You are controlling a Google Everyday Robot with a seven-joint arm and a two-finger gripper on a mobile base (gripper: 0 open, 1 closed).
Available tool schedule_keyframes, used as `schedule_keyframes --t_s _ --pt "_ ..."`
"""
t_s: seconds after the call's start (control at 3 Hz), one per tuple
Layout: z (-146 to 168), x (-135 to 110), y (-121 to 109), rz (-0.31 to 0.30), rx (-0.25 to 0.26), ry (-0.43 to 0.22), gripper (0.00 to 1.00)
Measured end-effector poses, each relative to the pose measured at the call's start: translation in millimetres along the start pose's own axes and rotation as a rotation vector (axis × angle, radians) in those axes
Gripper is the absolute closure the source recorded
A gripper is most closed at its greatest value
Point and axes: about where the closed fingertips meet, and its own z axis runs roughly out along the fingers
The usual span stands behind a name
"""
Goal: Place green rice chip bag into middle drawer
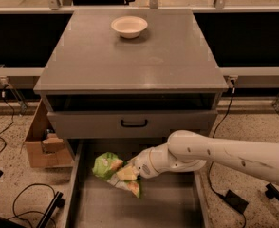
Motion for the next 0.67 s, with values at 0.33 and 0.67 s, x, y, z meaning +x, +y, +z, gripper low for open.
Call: schedule_keyframes --t_s 0.33,0.67 --pt "19.2 21.1 -9.7 0.060 0.046 0.048 1.00" --pt "43.0 47.7 2.0 0.098 0.079 0.082 1.00"
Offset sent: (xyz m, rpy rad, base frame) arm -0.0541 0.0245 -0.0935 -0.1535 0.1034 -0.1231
